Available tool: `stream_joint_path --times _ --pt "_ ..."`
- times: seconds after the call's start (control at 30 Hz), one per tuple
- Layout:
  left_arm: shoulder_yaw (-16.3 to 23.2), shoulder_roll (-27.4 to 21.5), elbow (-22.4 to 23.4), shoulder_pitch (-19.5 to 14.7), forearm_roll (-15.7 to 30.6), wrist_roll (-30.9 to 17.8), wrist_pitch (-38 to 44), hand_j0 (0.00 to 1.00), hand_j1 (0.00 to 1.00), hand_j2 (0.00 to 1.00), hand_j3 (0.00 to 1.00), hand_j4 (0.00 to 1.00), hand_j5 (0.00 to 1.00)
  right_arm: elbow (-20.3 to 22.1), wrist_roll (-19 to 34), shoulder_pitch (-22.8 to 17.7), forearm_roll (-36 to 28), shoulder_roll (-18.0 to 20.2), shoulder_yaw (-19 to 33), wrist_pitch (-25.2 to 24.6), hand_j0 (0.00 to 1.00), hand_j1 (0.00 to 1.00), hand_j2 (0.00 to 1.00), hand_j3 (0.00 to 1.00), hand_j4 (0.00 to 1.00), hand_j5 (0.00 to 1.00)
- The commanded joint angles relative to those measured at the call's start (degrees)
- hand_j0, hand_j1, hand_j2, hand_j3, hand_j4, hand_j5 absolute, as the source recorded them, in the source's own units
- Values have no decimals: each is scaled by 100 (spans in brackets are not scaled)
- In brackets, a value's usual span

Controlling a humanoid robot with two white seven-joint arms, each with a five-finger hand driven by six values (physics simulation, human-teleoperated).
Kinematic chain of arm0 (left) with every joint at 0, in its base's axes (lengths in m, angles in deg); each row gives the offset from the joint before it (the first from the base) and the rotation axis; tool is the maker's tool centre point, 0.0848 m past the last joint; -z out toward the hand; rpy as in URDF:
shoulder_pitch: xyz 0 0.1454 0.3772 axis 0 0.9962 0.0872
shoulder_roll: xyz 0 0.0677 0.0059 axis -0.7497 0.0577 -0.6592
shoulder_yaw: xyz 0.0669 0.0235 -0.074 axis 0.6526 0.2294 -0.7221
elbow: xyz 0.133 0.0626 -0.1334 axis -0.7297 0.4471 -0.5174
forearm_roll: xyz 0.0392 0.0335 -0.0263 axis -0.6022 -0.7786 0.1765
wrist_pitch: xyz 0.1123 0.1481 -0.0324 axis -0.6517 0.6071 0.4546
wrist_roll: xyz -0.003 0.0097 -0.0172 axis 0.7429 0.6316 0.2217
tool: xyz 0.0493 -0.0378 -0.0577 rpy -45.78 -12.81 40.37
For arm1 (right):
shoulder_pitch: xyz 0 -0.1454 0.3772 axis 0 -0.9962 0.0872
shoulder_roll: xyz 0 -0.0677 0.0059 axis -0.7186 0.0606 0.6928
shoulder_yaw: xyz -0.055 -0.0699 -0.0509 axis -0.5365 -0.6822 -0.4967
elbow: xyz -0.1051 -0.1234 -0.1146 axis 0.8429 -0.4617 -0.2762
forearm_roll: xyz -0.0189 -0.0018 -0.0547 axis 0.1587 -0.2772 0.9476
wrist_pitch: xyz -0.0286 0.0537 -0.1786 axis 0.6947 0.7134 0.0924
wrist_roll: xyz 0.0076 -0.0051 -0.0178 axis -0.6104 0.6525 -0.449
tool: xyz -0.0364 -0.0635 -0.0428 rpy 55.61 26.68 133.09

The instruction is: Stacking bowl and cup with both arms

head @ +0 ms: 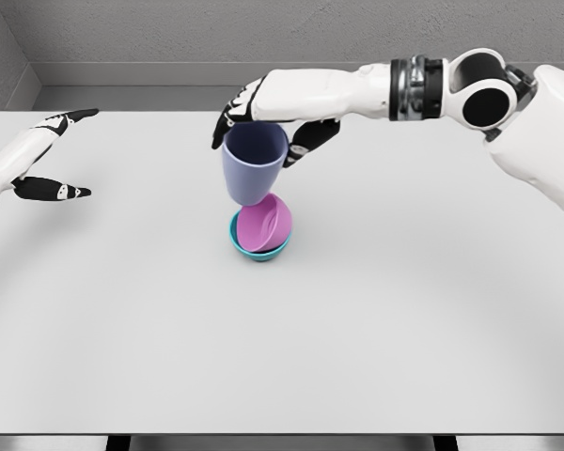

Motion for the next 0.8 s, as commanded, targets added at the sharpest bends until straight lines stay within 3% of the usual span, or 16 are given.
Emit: stream_joint_path --times 0.0,0.77 --pt "-3 -4 -2 0 42 3 7 100 100 100 100 100 100 1 -4 0 -29 -11 -19 -17 70 70 70 70 70 70" --pt "-3 40 -11 0 42 3 7 100 100 100 100 100 100 -17 14 -220 190 -117 -36 -17 70 70 70 70 70 70"
